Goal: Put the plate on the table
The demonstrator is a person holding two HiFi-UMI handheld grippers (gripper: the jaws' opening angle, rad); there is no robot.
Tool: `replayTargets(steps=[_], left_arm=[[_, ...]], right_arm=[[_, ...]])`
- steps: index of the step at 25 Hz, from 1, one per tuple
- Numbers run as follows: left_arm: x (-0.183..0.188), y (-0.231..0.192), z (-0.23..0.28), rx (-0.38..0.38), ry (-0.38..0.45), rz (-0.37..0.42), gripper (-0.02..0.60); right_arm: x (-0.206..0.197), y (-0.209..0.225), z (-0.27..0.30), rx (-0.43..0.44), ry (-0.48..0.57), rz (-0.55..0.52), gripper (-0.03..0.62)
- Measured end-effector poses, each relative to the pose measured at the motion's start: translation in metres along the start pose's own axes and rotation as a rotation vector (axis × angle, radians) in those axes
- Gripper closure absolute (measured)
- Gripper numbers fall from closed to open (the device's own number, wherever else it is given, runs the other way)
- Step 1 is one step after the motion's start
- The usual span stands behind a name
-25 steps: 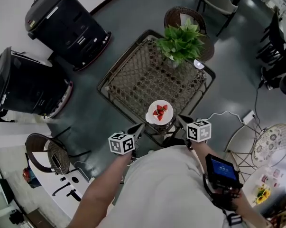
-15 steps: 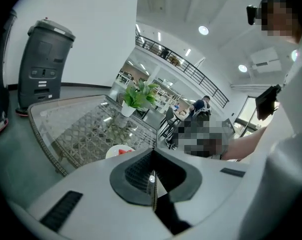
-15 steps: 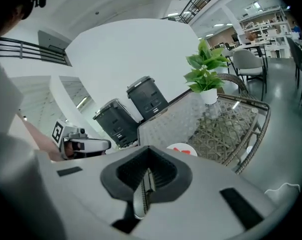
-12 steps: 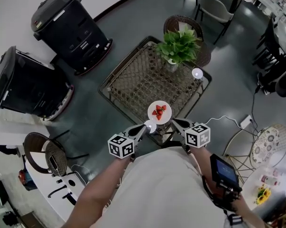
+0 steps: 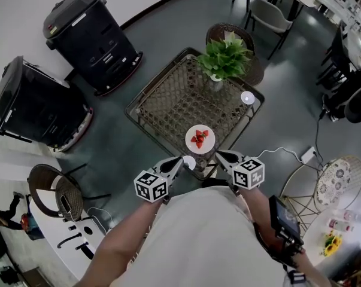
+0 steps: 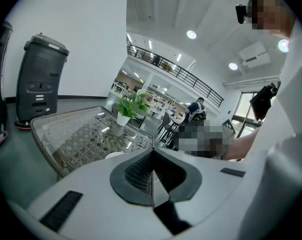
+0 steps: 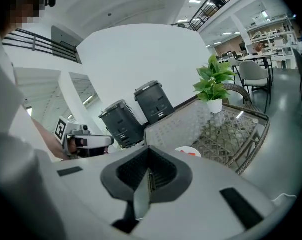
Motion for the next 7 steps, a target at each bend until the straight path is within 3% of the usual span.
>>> replayTargets(steps=[7], left_arm=[[-0.005,0.012,0.004,0.002,-0.008,0.018,0.577]], right_arm=[[-0.004,-0.004,-0.012,0.001,0.015,-0.014,0.589]])
Point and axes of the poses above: the fingertips, and each gripper's own axes: z forward along the fingers, y to its right, x out of its top, the point moved 6 cm from there along -z, backward along the fingers, and after that the axes turned 4 degrees about -x, right-handed, at the moved point
